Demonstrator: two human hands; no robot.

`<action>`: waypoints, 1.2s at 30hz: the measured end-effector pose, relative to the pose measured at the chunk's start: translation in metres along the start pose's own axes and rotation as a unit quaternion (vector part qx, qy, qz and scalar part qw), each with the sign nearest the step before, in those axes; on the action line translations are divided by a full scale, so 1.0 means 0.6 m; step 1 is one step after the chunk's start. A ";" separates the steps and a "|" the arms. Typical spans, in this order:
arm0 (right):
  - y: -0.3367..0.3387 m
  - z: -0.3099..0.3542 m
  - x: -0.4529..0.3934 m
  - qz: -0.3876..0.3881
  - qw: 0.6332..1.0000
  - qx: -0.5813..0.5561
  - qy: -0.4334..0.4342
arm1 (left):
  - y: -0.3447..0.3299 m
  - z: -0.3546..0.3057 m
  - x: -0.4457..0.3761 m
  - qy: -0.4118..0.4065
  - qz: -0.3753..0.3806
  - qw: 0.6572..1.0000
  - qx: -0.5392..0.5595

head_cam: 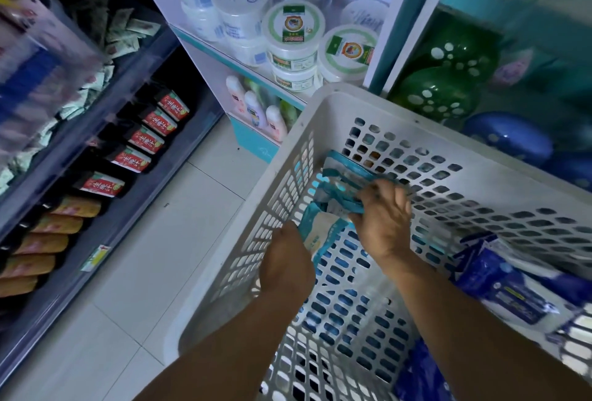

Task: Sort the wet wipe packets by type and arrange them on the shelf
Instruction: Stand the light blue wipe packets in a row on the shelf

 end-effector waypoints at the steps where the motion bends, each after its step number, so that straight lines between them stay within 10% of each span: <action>1: 0.001 -0.005 0.002 -0.012 1.000 -0.013 -0.010 | 0.001 -0.004 0.000 -0.013 -0.007 1.000 -0.009; 36: -0.017 -0.022 0.008 -0.053 0.990 -0.069 -0.109 | -0.006 -0.017 -0.001 -0.021 -0.010 0.999 -0.024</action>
Point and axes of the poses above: each hand's wrist, its own x-axis away from the middle knuckle, its own y-axis out of the back of the hand, z = x × y, the point moved 2 cm from there along -x, towards the middle knuckle, and after that the axes turned 14 degrees about -y, right-handed, at the moved point
